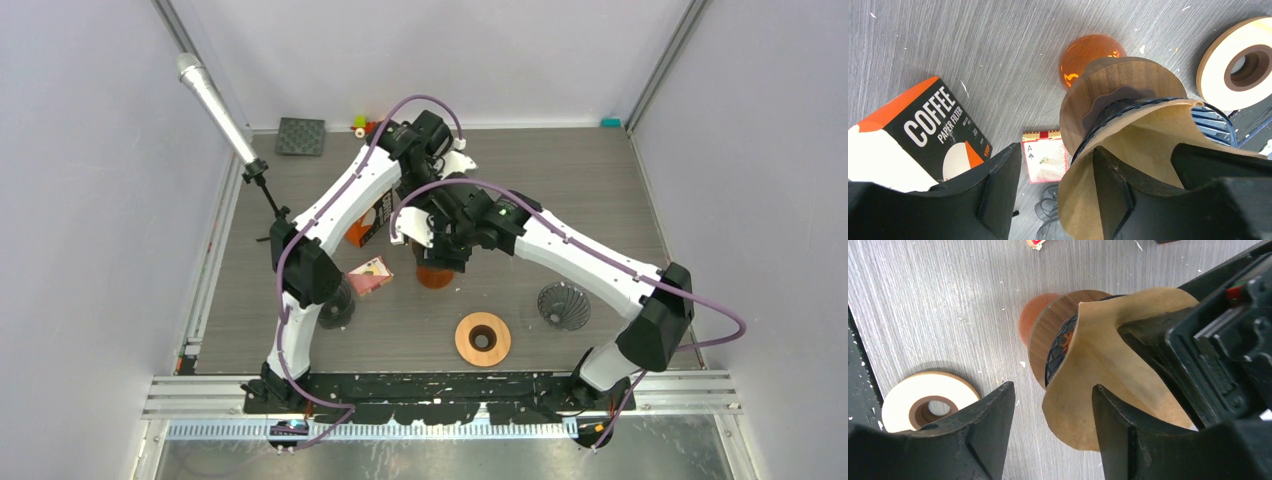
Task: Place the coffee filter in the dripper
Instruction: Place the coffee filter in the coffee dripper.
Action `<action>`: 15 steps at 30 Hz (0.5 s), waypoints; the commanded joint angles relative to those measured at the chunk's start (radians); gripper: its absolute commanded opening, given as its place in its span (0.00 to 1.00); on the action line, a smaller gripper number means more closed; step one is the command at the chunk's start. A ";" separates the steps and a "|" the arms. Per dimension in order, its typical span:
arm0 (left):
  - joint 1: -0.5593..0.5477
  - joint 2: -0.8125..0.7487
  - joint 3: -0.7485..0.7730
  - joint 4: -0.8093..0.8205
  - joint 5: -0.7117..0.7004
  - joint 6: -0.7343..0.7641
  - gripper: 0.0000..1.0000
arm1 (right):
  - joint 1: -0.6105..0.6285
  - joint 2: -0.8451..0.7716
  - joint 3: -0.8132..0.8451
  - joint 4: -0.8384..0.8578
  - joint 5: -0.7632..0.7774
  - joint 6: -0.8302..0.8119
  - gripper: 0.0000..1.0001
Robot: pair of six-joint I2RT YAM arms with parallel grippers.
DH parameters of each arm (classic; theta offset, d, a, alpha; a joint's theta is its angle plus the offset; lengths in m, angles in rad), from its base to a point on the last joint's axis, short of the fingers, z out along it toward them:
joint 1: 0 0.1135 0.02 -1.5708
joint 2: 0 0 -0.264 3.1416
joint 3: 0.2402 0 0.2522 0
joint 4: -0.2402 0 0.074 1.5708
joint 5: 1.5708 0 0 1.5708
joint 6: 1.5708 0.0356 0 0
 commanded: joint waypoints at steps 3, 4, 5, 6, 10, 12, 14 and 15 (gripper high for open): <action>0.004 -0.063 0.055 -0.017 -0.015 0.005 0.58 | -0.003 -0.077 0.056 0.015 -0.014 0.052 0.66; 0.004 -0.063 0.058 -0.017 -0.018 0.005 0.58 | -0.002 -0.081 0.059 0.015 -0.013 0.056 0.66; 0.004 -0.064 0.061 -0.017 -0.018 0.004 0.58 | -0.003 -0.085 0.061 0.014 -0.013 0.059 0.66; 0.004 -0.065 0.066 -0.017 -0.020 0.004 0.59 | -0.003 -0.093 0.063 0.015 -0.013 0.062 0.66; 0.004 -0.066 0.085 -0.025 -0.021 0.004 0.62 | -0.004 -0.120 0.066 0.006 -0.015 0.079 0.67; 0.003 -0.065 0.096 -0.029 -0.022 0.005 0.63 | -0.008 -0.136 0.064 0.000 -0.022 0.088 0.67; 0.004 -0.066 0.104 -0.034 -0.021 0.004 0.64 | -0.015 -0.155 0.059 -0.002 -0.032 0.100 0.67; 0.003 -0.069 0.109 -0.036 -0.018 0.004 0.64 | -0.019 -0.165 0.058 -0.003 -0.037 0.104 0.67</action>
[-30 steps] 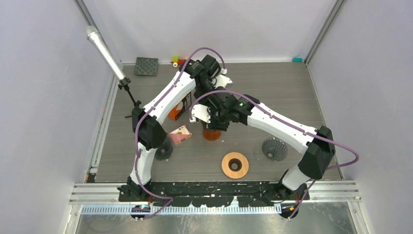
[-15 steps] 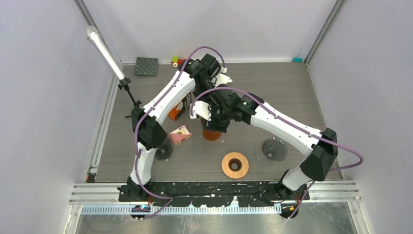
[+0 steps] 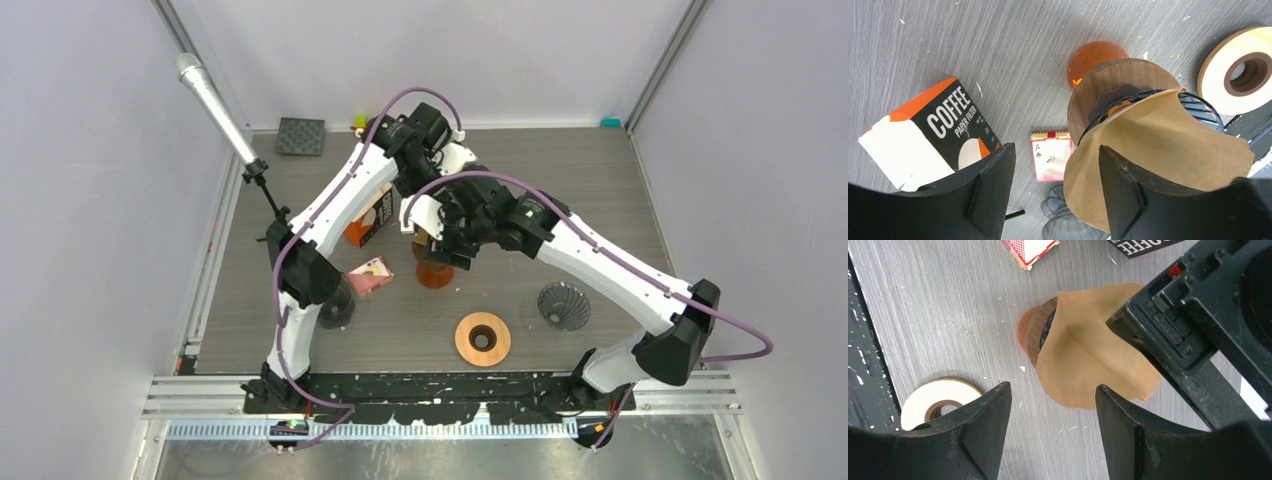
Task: Place the coffee filter in the dripper
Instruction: Place the coffee filter in the coffee dripper.
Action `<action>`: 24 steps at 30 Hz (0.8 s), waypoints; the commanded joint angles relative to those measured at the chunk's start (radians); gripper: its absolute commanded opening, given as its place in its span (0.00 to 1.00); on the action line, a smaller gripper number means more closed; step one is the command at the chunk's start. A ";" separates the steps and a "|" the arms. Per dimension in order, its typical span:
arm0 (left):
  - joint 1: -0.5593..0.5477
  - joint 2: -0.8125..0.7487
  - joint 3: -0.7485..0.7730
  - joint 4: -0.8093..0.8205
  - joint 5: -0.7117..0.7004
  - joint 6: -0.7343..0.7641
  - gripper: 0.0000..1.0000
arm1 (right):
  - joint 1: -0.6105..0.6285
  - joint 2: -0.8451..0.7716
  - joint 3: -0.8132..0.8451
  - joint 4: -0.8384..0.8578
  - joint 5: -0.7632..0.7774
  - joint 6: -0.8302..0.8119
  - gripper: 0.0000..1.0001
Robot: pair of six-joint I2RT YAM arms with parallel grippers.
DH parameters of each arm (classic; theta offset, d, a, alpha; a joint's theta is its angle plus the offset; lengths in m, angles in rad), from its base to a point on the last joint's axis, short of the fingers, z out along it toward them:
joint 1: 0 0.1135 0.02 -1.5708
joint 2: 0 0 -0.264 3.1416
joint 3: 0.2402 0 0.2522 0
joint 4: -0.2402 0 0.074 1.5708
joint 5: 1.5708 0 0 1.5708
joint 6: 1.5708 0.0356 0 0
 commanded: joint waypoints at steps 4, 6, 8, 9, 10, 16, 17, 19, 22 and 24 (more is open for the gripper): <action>0.004 -0.083 0.069 -0.018 0.010 -0.002 0.66 | -0.049 -0.111 0.037 -0.001 -0.064 0.071 0.67; 0.003 -0.100 0.073 -0.010 0.024 -0.007 0.69 | -0.078 -0.131 0.045 0.006 -0.091 0.101 0.68; 0.004 -0.118 0.073 -0.001 0.035 -0.011 0.70 | -0.114 -0.148 0.043 0.034 -0.104 0.142 0.68; 0.005 -0.128 0.071 0.004 0.038 -0.013 0.71 | -0.127 -0.153 0.041 0.053 -0.105 0.168 0.67; 0.005 -0.139 0.066 0.012 0.042 -0.018 0.71 | -0.141 -0.156 0.040 0.073 -0.107 0.199 0.68; 0.025 -0.240 -0.018 0.093 0.053 -0.055 0.73 | -0.227 -0.166 0.017 0.163 -0.088 0.360 0.67; 0.030 -0.263 -0.044 0.113 0.054 -0.060 0.73 | -0.244 -0.172 0.006 0.174 -0.087 0.377 0.67; 0.039 -0.313 -0.102 0.157 0.056 -0.073 0.74 | -0.281 -0.187 -0.020 0.189 -0.093 0.403 0.67; 0.056 -0.388 -0.204 0.217 0.059 -0.086 0.77 | -0.355 -0.218 -0.061 0.180 -0.125 0.415 0.67; 0.067 -0.432 -0.260 0.239 0.071 -0.092 0.79 | -0.397 -0.233 -0.085 0.139 -0.142 0.402 0.67</action>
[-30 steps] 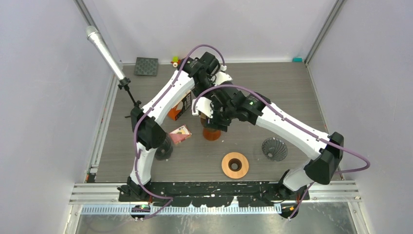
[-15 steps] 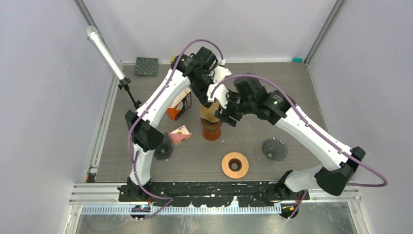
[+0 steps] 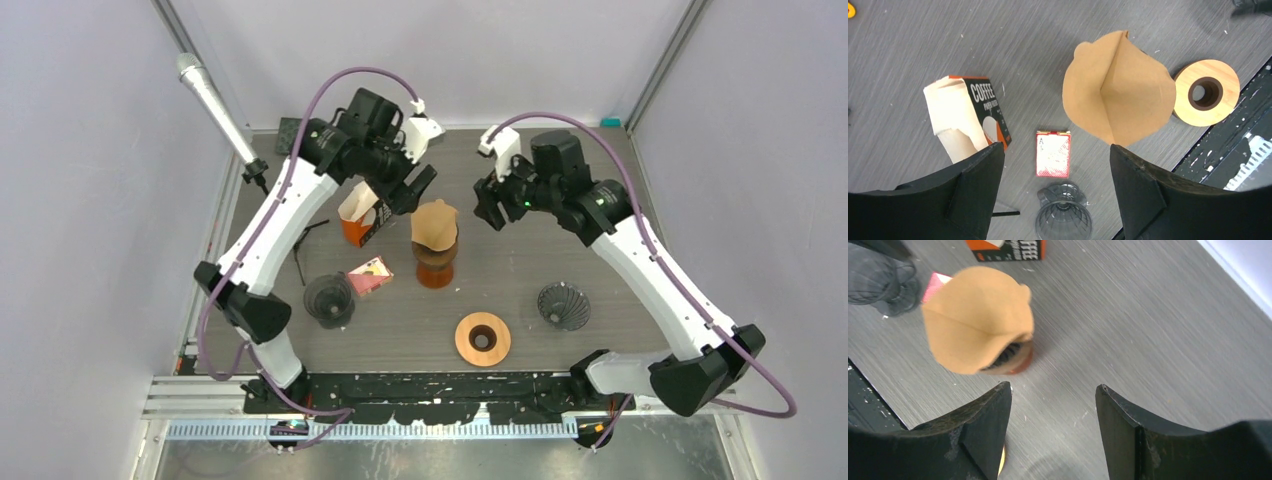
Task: Place the coffee filter in the dripper
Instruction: Place the coffee filter in the coffee dripper, then pick up the coffee server from the center of the board.
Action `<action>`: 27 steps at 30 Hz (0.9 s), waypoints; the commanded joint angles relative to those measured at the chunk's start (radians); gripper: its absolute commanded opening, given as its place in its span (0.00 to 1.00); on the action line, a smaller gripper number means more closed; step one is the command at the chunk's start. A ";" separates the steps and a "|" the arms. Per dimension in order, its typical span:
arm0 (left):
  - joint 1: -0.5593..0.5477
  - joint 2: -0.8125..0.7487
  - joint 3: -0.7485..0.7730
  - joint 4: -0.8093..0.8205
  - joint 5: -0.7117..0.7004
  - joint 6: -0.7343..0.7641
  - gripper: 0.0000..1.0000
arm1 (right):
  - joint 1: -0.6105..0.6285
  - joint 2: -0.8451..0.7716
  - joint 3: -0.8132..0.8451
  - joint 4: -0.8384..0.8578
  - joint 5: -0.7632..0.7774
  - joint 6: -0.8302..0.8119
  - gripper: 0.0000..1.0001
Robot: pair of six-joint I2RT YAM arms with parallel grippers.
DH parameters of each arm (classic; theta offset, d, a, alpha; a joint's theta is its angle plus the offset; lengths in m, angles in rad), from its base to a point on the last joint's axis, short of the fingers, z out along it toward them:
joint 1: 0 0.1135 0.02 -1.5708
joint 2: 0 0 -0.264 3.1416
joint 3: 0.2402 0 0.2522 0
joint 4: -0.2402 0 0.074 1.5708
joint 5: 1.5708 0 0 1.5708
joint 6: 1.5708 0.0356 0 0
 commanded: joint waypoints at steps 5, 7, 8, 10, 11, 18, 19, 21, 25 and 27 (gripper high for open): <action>0.056 -0.227 -0.264 0.170 0.075 -0.015 0.87 | -0.203 -0.147 -0.162 -0.096 -0.048 -0.017 0.67; 0.078 -0.287 -0.355 0.205 0.083 -0.006 0.93 | -0.261 -0.188 -0.213 -0.127 -0.051 -0.042 0.67; 0.091 -0.309 -0.385 0.207 0.086 0.002 0.94 | -0.288 -0.207 -0.240 -0.142 -0.054 -0.055 0.67; 0.124 -0.341 -0.433 0.185 0.101 0.012 0.95 | -0.331 -0.240 -0.280 -0.167 -0.059 -0.074 0.67; 0.143 -0.355 -0.453 0.171 0.112 0.019 0.95 | -0.341 -0.251 -0.300 -0.176 -0.060 -0.079 0.67; 0.242 -0.466 -0.615 0.133 0.115 0.060 0.94 | -0.378 -0.239 -0.383 -0.179 -0.055 -0.093 0.65; 0.254 -0.476 -0.633 0.122 0.104 0.070 0.95 | -0.384 -0.233 -0.387 -0.180 -0.054 -0.094 0.65; 0.290 -0.488 -0.673 0.104 0.090 0.091 0.94 | -0.392 -0.221 -0.398 -0.179 -0.051 -0.096 0.64; 0.364 -0.509 -0.766 0.094 0.078 0.134 0.93 | -0.406 -0.212 -0.418 -0.179 -0.022 -0.110 0.64; 0.388 -0.514 -0.803 0.094 0.066 0.153 0.92 | -0.417 -0.207 -0.428 -0.179 -0.004 -0.123 0.64</action>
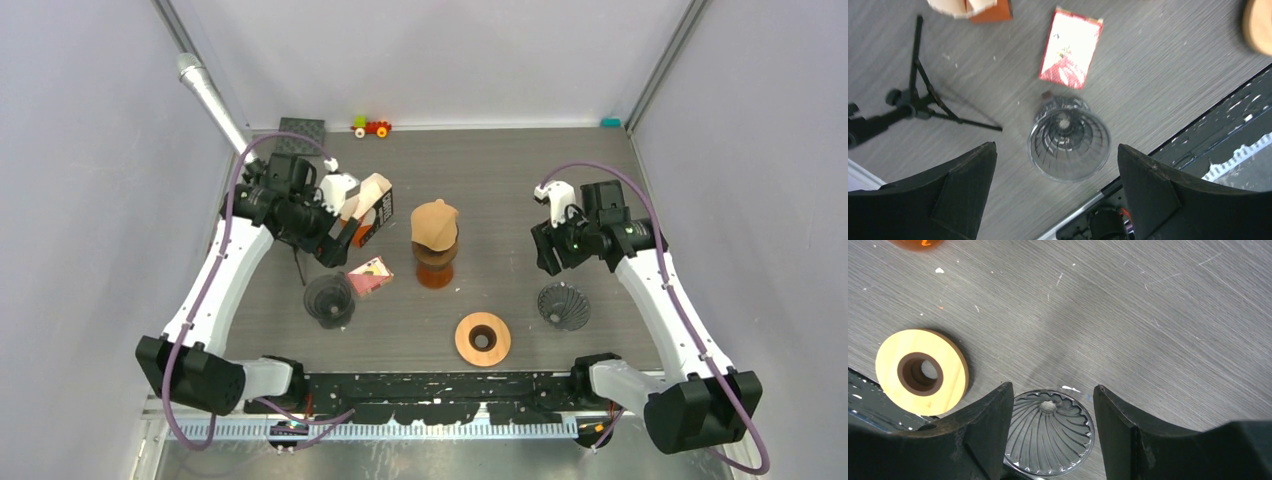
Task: Place the coffee filter in the dripper
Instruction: Pick up the coffee server from the center of the board.
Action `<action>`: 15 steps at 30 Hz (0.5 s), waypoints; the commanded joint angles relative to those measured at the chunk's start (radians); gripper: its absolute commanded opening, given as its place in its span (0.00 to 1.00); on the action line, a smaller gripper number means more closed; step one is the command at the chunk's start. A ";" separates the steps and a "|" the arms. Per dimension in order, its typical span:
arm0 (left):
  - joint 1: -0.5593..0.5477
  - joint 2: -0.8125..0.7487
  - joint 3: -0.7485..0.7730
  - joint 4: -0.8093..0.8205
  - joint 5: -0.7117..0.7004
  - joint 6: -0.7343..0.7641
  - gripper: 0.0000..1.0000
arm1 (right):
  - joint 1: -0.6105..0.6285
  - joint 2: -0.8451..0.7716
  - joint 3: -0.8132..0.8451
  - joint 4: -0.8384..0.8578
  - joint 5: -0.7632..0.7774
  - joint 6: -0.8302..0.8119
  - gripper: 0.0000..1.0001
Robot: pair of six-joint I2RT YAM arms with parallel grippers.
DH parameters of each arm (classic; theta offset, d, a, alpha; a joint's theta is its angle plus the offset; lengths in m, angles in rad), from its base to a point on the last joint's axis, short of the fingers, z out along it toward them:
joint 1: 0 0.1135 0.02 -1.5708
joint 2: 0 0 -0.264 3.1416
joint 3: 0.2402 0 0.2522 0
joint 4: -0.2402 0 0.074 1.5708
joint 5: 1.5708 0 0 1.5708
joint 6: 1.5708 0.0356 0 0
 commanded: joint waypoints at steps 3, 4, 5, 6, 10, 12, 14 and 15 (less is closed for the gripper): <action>0.088 -0.021 -0.100 -0.017 -0.038 0.092 0.92 | -0.022 0.014 -0.023 0.007 0.044 -0.045 0.64; 0.101 -0.015 -0.114 -0.019 -0.042 0.100 0.92 | -0.023 0.020 -0.026 0.006 0.048 -0.047 0.64; 0.114 -0.008 -0.126 -0.019 -0.047 0.108 0.91 | -0.023 0.024 -0.030 0.007 0.052 -0.051 0.64; 0.121 -0.001 -0.139 -0.017 -0.056 0.113 0.90 | -0.023 0.027 -0.034 0.007 0.057 -0.056 0.64; 0.135 0.018 -0.199 0.020 -0.099 0.129 0.89 | -0.025 0.048 -0.037 0.009 0.059 -0.065 0.64; 0.137 0.030 -0.226 0.052 -0.129 0.130 0.89 | -0.025 0.054 -0.038 0.009 0.047 -0.060 0.64; 0.137 0.052 -0.249 0.081 -0.159 0.130 0.88 | -0.026 0.058 -0.040 0.012 0.043 -0.058 0.64; 0.137 0.061 -0.259 0.092 -0.169 0.130 0.87 | -0.025 0.056 -0.043 0.015 0.044 -0.057 0.64</action>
